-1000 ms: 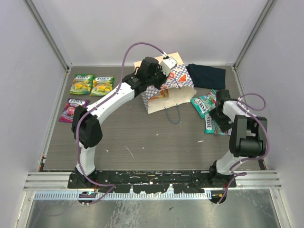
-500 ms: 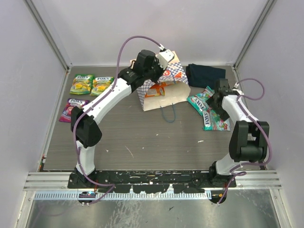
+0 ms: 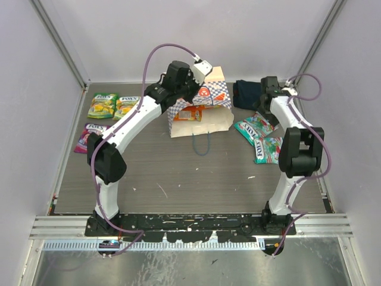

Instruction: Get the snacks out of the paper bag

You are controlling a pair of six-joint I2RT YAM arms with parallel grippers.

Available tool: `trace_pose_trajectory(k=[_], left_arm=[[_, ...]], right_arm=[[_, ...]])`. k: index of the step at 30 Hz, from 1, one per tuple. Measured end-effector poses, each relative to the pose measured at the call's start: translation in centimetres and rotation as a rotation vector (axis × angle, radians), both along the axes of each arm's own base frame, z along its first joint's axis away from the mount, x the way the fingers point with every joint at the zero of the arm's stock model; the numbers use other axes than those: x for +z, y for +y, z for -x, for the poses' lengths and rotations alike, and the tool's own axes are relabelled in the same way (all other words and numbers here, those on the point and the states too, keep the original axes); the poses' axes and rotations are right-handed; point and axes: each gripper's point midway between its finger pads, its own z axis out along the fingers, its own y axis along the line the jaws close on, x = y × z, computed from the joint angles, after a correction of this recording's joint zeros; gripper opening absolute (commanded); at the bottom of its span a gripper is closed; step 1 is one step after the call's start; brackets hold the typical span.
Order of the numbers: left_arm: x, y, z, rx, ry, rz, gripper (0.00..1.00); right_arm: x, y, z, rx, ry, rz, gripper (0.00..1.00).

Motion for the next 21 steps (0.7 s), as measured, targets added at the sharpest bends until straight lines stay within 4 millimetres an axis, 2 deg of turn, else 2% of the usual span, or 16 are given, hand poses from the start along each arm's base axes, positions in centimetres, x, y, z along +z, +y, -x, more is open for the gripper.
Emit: trace_pose_trajectory(k=[3,7,12,14,15,21], left_arm=[[0.0,0.0,0.0,0.0,0.001,-0.002,0.0],[-0.1,0.1,0.0,0.004,0.001,-0.003,0.0],[-0.1,0.2,-0.1,0.008,0.001,-0.005,0.0],[-0.1,0.3,-0.1,0.008,0.003,-0.007,0.0],[-0.2,0.3,-0.1,0.009,0.005,-0.008,0.0],[-0.4,0.5,0.0,0.009,0.013,-0.015,0.0]], right_arm=[[-3.1,0.6,-0.4,0.016,0.068,-0.012,0.88],[-5.8,1.3,-0.3,0.032,0.129,-0.03,0.82],[-8.6,1.3,-0.2,0.033,0.182,-0.048,0.61],[-9.0,1.1,-0.3,0.026,0.179,-0.067,0.51],[-9.0,1.0,-0.5,0.019,0.169,-0.081,0.48],[-9.0,-1.9,-1.9,-0.084,0.071,-0.189,0.48]])
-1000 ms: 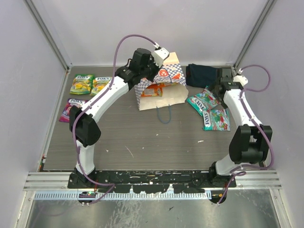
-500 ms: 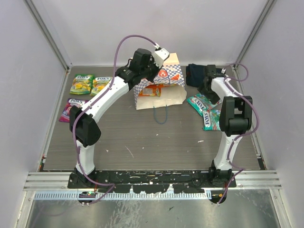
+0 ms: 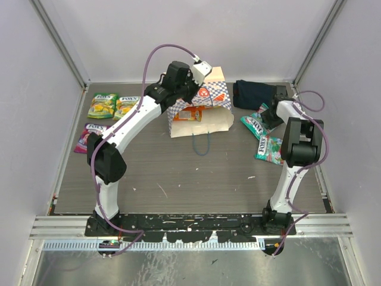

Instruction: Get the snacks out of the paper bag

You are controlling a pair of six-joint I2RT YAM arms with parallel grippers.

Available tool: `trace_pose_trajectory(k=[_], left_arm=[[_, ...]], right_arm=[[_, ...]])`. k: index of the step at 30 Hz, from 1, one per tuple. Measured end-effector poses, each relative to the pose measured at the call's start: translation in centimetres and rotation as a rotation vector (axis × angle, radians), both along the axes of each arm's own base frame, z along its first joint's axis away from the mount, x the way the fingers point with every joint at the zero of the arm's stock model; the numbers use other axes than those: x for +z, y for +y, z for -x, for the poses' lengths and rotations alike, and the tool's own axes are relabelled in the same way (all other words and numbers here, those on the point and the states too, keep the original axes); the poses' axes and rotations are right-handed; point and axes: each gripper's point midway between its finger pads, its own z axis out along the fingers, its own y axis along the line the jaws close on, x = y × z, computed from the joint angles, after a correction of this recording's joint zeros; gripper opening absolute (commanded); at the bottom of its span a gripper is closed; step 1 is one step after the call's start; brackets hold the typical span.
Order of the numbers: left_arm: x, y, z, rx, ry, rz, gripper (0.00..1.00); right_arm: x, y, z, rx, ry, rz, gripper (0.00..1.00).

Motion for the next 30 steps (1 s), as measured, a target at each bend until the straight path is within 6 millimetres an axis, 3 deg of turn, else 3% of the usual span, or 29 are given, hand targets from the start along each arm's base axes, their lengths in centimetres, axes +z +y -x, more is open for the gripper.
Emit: trace_pose_trajectory(k=[5,10,13,17,20,22,23,26,30], left_arm=[[-0.1,0.1,0.1,0.0,0.006,-0.003,0.0],[-0.3,0.1,0.2,0.0,0.013,-0.008,0.0],[-0.5,0.2,0.3,0.0,0.021,-0.014,0.0],[-0.6,0.2,0.4,0.0,0.024,-0.015,0.0],[-0.6,0.2,0.4,0.001,0.025,-0.015,0.0],[-0.6,0.3,0.4,0.0,0.026,-0.016,0.0],[-0.6,0.3,0.4,0.001,0.028,-0.017,0.0],[-0.8,0.4,0.5,0.001,0.033,-0.021,0.0],[-0.9,0.4,0.5,0.002,0.036,-0.023,0.0]], right_arm=[[-0.1,-1.7,0.8,-0.158,-0.067,-0.08,0.47],[-0.1,-1.5,1.2,-0.292,-0.11,-0.161,0.35],[-0.2,-1.1,1.6,-0.37,-0.13,-0.216,0.35],[-0.1,0.4,2.0,-0.426,-0.144,-0.265,0.46],[0.1,2.9,2.0,-0.398,-0.132,-0.268,0.61],[0.5,4.7,2.0,-0.356,-0.12,-0.247,0.62],[0.7,5.5,2.1,-0.332,-0.109,-0.23,0.6],[1.2,6.8,2.4,-0.258,-0.084,-0.181,0.37],[2.4,5.9,2.6,-0.202,-0.091,-0.124,0.07]])
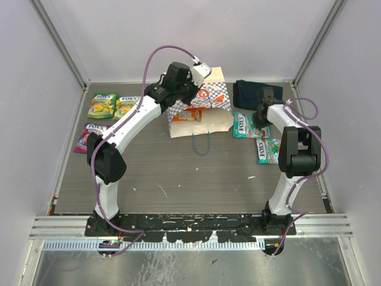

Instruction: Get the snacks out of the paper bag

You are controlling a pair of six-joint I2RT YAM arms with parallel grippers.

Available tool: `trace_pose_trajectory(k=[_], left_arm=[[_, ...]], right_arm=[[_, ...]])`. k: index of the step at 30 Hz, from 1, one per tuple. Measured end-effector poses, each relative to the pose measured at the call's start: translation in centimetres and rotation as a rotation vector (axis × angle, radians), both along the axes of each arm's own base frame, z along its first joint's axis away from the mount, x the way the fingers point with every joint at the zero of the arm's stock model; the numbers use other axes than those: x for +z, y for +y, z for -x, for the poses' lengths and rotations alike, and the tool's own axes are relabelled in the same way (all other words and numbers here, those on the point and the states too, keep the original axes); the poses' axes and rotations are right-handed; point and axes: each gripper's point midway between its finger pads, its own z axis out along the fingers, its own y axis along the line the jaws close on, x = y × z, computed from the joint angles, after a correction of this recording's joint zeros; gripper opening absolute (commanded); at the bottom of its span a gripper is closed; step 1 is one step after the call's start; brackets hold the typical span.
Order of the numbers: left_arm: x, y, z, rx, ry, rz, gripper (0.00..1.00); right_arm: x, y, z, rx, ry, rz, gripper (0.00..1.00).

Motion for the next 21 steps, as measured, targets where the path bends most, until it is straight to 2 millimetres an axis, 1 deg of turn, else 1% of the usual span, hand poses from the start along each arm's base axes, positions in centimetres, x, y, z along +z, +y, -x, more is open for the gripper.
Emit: trace_pose_trajectory(k=[1,2,4,8,10,15,19,21], left_arm=[[0.0,0.0,0.0,0.0,0.0,0.0,0.0],[0.0,0.1,0.0,0.001,0.001,0.0,0.0],[0.0,0.1,0.0,0.002,0.002,-0.001,0.0],[-0.2,0.2,0.1,0.002,0.008,-0.006,0.0],[-0.3,0.3,0.1,0.002,0.013,-0.01,0.0],[-0.6,0.4,0.3,0.003,0.025,-0.018,0.0],[-0.4,0.5,0.4,0.003,0.027,-0.02,0.0],[-0.1,0.5,0.4,0.003,0.023,-0.017,0.0]], right_arm=[[0.5,-0.2,-0.1,0.016,-0.01,0.009,0.02],[0.9,-0.3,-0.3,0.034,-0.023,0.016,0.01],[1.3,-0.4,-0.8,0.062,-0.047,0.016,0.01],[1.5,0.7,-1.9,0.14,-0.087,-0.024,0.01],[1.0,1.3,-2.2,0.17,-0.086,-0.044,0.0],[-1.9,2.1,-2.2,0.202,-0.04,-0.088,0.01],[-2.2,1.6,-2.9,0.198,-0.06,-0.123,0.01],[-2.2,0.9,-3.4,0.188,-0.083,-0.142,0.01]])
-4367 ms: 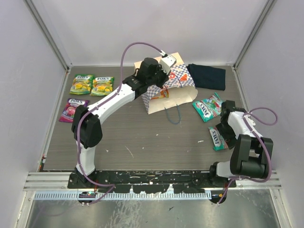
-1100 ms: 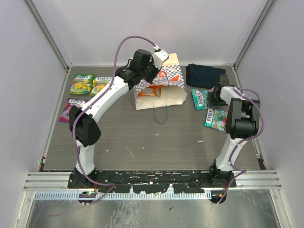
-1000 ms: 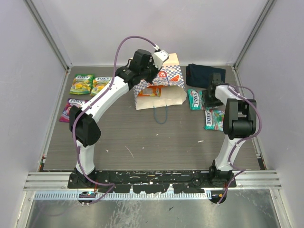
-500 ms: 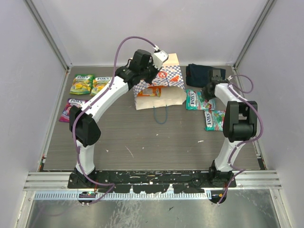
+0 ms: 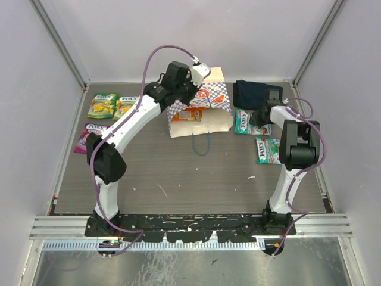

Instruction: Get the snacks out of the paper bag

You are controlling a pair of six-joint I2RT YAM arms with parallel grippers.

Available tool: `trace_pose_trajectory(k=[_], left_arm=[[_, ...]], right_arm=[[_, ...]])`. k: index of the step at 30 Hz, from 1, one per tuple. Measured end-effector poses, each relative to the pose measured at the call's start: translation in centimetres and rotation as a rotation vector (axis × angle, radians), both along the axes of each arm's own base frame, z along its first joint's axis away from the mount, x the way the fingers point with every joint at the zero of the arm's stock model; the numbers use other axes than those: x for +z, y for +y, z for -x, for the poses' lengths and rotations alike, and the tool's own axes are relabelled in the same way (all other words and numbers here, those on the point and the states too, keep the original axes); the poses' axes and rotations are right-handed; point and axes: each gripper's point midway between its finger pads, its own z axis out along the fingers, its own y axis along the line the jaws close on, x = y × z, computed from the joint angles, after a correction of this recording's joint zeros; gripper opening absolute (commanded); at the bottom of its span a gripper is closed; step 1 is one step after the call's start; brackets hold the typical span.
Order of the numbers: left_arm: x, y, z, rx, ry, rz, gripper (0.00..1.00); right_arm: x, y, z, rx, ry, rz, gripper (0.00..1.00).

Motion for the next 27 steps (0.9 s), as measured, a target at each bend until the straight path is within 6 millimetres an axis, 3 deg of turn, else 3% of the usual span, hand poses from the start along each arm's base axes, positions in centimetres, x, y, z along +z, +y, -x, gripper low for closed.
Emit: trace_pose_trajectory(k=[10,15,19,22,24,27], left_arm=[[0.4,-0.4,-0.5,0.003,-0.003,0.008,0.0],[-0.3,-0.5,-0.6,0.008,0.017,0.003,0.0],[-0.5,-0.4,-0.5,0.011,0.028,0.002,0.0],[-0.2,-0.5,-0.5,0.014,0.029,0.006,0.0],[0.6,-0.7,-0.8,0.016,0.021,0.018,0.0],[1.9,-1.1,-1.2,0.023,0.004,0.045,0.0]], right_arm=[[0.1,-5.6,-1.2,-0.054,-0.063,-0.003,0.01],[0.5,-5.9,-1.2,-0.016,-0.079,-0.01,0.32],[2.4,-5.4,-0.9,0.045,-0.118,0.007,0.46],[6.1,-4.4,-0.1,0.116,-0.194,0.062,0.63],[9.5,-2.6,1.0,0.183,-0.286,0.123,0.74],[13.1,2.5,3.4,0.312,-0.447,0.167,0.81]])
